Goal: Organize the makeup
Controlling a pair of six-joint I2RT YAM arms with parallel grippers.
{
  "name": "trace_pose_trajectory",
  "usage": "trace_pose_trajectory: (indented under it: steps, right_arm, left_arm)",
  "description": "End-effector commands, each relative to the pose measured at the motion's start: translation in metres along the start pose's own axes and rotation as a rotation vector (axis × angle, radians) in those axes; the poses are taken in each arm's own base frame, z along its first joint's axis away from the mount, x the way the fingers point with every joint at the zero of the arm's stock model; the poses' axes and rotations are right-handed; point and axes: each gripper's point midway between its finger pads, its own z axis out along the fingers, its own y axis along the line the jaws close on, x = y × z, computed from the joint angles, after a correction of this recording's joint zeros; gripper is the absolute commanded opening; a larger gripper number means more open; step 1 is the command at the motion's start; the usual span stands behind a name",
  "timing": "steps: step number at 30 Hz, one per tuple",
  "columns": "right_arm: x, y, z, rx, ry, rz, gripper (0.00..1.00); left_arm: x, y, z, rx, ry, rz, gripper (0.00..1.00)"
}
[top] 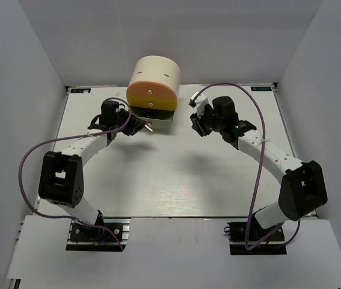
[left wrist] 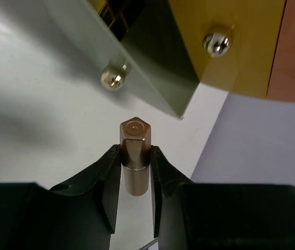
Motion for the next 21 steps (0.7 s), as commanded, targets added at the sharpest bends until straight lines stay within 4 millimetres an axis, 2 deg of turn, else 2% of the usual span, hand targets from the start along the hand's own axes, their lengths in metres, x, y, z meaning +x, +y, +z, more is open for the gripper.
trace_pose_trajectory:
  steps: [1,3,4,7,11,14,16,19,21]
  right_arm:
    - [-0.011,-0.008,-0.018,0.034,-0.043,0.012,0.40]
    - [-0.008,-0.009,-0.020,0.039,-0.041,0.017,0.40]
    - [-0.006,-0.010,-0.022,0.043,-0.040,0.021,0.40]
    - [-0.002,-0.012,-0.025,0.049,-0.036,0.031,0.40]
    - [0.003,-0.012,-0.026,0.048,-0.030,0.041,0.40]
    - [0.007,-0.013,-0.027,0.049,-0.024,0.050,0.40]
    - [0.007,-0.012,-0.027,0.046,-0.022,0.050,0.40]
    - [0.009,-0.012,-0.028,0.043,-0.017,0.055,0.43]
    - [0.008,-0.012,-0.030,0.042,-0.019,0.057,0.44]
  left_arm:
    - [-0.023,-0.042,0.018,0.126,-0.036,-0.071,0.00]
    - [-0.036,-0.064,0.022,0.187,-0.065,-0.072,0.00]
    - [-0.037,-0.062,0.030,0.182,-0.063,-0.099,0.00]
    - [-0.047,-0.079,0.036,0.242,-0.083,-0.126,0.00]
    - [-0.051,-0.077,0.047,0.212,-0.106,-0.155,0.00]
    - [-0.052,-0.068,0.054,0.172,-0.112,-0.176,0.15]
    - [-0.050,-0.065,0.057,0.168,-0.103,-0.188,0.33]
    - [-0.050,-0.068,0.058,0.174,-0.093,-0.190,0.48]
    - [-0.051,-0.072,0.057,0.186,-0.091,-0.185,0.53]
